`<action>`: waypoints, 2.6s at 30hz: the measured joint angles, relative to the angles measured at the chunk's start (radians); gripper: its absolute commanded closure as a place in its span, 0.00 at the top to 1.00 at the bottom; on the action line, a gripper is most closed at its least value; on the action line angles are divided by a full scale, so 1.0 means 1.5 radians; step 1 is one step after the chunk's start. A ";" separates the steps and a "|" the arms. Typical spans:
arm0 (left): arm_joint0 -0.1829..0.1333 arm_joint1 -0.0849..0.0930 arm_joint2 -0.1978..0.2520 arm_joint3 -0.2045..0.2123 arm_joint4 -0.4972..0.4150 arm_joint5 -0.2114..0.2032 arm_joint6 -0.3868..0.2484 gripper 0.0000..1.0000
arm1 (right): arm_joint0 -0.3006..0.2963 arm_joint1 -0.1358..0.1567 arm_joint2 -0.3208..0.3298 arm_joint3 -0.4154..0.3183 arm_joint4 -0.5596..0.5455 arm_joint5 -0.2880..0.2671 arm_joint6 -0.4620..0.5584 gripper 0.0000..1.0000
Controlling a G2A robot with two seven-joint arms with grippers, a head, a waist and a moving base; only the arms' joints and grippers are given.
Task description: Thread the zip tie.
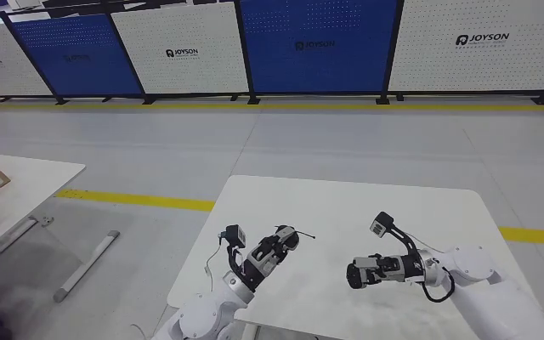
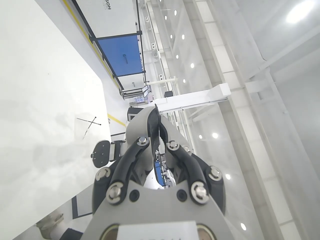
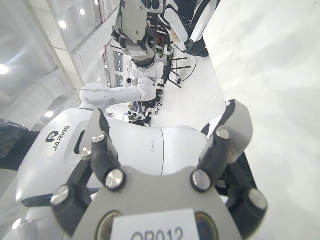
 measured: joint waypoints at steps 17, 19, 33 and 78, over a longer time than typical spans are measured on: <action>0.075 0.000 -0.082 -0.100 -0.114 -0.106 -0.045 0.00 | 0.000 0.000 0.000 0.000 0.000 0.000 0.000 1.00; 0.098 0.002 -0.101 -0.127 -0.154 -0.102 -0.074 0.00 | 0.000 0.000 0.000 0.000 0.000 0.000 0.000 1.00; 0.110 -0.002 -0.124 -0.118 -0.050 -0.080 -0.026 0.00 | 0.000 0.000 0.000 0.000 0.000 0.000 0.000 1.00; -0.021 -0.025 0.009 0.133 0.162 0.043 0.077 0.00 | 0.000 0.000 0.000 0.000 0.000 0.000 0.000 1.00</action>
